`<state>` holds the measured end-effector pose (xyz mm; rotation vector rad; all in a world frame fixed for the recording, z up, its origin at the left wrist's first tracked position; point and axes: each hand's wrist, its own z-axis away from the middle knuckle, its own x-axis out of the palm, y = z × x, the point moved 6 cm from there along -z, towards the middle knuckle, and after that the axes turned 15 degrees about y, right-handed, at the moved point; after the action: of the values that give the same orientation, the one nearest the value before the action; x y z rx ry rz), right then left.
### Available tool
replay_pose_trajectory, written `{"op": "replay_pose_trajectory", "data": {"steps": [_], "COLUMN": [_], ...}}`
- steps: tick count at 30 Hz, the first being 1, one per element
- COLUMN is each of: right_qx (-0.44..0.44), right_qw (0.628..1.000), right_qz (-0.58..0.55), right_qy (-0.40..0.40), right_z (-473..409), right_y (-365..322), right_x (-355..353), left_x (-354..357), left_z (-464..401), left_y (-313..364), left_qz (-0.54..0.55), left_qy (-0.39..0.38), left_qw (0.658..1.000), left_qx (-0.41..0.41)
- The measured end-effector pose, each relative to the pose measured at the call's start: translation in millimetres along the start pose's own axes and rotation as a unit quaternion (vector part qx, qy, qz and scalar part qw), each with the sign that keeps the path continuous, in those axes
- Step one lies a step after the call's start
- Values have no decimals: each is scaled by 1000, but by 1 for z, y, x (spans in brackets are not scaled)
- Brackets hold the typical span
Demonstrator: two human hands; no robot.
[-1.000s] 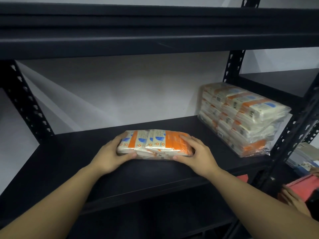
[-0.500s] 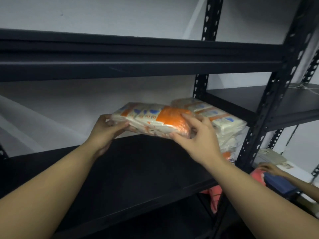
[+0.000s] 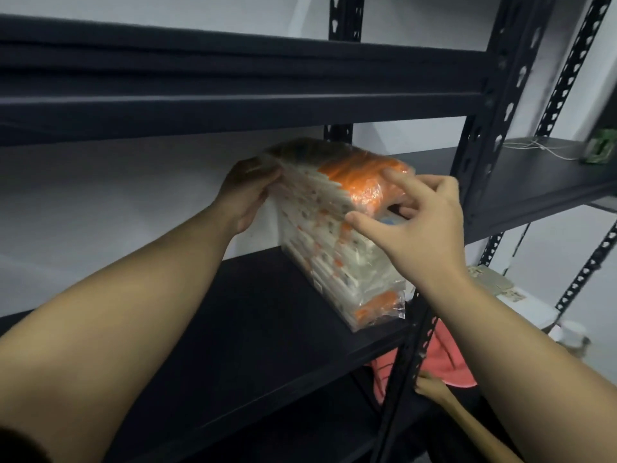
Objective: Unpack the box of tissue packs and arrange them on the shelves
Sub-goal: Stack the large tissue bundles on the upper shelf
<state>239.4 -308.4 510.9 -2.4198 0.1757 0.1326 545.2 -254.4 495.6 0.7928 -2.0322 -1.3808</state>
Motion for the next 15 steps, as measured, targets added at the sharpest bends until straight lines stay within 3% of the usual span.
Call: {"op": "replay_pose_trajectory", "data": {"steps": [6,15], "right_qx": [-7,-7], "right_qw": [999,997], "right_qz": [39,70], "right_qy": [7,-1], "right_z": [-8,-4], "right_y": [16,31], "right_x": [1,5], "left_x": [32,31], "left_z": [-28,-41], "left_y": [-11,-41], "left_qz": [-97,-128], "left_qy": [-34,8], "left_qw": [993,992], "left_qx": [63,19]}}
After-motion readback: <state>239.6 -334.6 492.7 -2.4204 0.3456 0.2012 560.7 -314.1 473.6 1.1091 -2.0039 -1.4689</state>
